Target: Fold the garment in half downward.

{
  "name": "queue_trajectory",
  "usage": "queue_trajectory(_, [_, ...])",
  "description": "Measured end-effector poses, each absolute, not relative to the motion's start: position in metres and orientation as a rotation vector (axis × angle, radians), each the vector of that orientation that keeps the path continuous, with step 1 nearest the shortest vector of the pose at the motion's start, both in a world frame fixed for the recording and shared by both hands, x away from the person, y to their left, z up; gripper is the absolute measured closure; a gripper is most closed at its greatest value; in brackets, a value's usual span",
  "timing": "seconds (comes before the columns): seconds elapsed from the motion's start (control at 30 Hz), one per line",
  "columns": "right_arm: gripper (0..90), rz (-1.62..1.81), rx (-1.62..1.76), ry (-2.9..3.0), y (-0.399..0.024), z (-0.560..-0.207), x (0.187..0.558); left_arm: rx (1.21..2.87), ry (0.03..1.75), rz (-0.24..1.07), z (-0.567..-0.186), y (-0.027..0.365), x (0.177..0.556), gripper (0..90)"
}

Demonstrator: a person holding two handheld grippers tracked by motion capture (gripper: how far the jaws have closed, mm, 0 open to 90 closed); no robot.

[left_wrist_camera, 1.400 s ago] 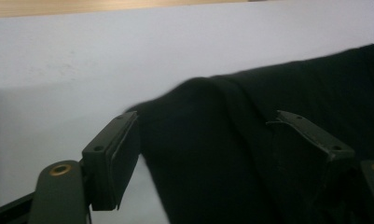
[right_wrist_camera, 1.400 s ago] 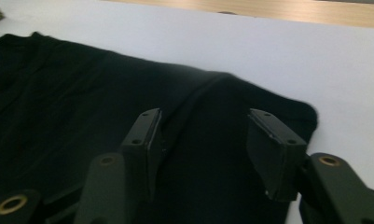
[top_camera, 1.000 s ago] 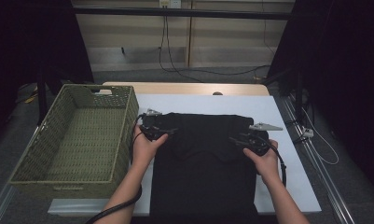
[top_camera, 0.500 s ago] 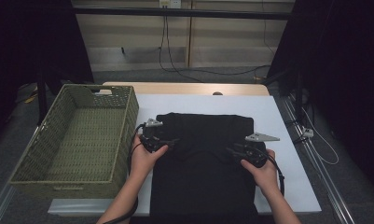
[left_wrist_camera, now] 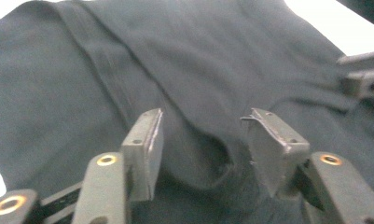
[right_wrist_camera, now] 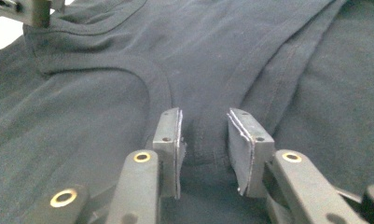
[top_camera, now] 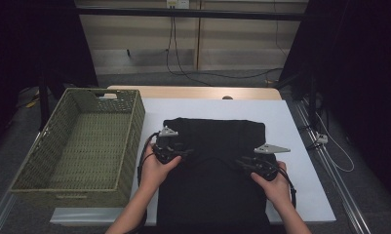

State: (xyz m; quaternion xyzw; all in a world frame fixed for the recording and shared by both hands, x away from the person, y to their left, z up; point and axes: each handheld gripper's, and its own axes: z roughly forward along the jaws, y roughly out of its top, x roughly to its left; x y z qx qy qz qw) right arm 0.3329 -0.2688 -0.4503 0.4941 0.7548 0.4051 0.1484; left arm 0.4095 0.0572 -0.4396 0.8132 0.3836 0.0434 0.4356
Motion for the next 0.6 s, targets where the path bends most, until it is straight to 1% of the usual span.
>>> queue_trajectory(0.03, [66.1, 1.16, 1.427, 2.175, -0.269, -0.451, 0.333, 2.034, 0.961, 0.067, -0.443, 0.055, 0.407, 51.3])
queue_trajectory(0.1, [65.8, 1.155, 1.445, 2.176, -0.269, -0.451, 0.332, 2.045, 0.968, 0.059, -0.444, 0.054, 0.406, 54.8])
queue_trajectory(0.17, [64.3, 1.139, 1.431, 2.199, -0.271, -0.453, 0.33, 2.073, 0.97, -0.003, -0.447, 0.053, 0.404, 59.7])
queue_trajectory(0.2, [64.7, 1.138, 1.438, 2.197, -0.271, -0.454, 0.329, 2.069, 0.982, -0.01, -0.448, 0.052, 0.401, 62.4])
queue_trajectory(0.23, [65.3, 1.144, 1.425, 2.2, -0.272, -0.454, 0.328, 2.096, 0.96, 0.002, -0.448, 0.053, 0.401, 63.4])
queue_trajectory(0.3, [71.2, 1.144, 1.418, 2.207, -0.272, -0.454, 0.328, 2.08, 0.971, -0.024, -0.448, 0.053, 0.399, 68.9])
queue_trajectory(0.33, [77.8, 1.146, 1.404, 2.204, -0.273, -0.454, 0.328, 2.094, 0.963, -0.029, -0.447, 0.054, 0.4, 72.0])
queue_trajectory(0.37, [82.1, 1.149, 1.403, 2.217, -0.273, -0.454, 0.327, 2.095, 0.961, -0.041, -0.447, 0.054, 0.399, 76.8])
queue_trajectory(0.43, [86.3, 1.155, 1.409, 2.206, -0.273, -0.454, 0.327, 2.098, 0.964, -0.069, -0.447, 0.055, 0.399, 83.6])
queue_trajectory(0.47, [86.8, 1.169, 1.404, 2.206, -0.273, -0.453, 0.327, 2.089, 0.963, -0.093, -0.446, 0.056, 0.398, 85.1])
queue_trajectory(0.6, [87.5, 1.201, 1.389, 2.178, -0.276, -0.446, 0.325, 2.049, 0.975, -0.085, -0.439, 0.059, 0.396, 86.1])
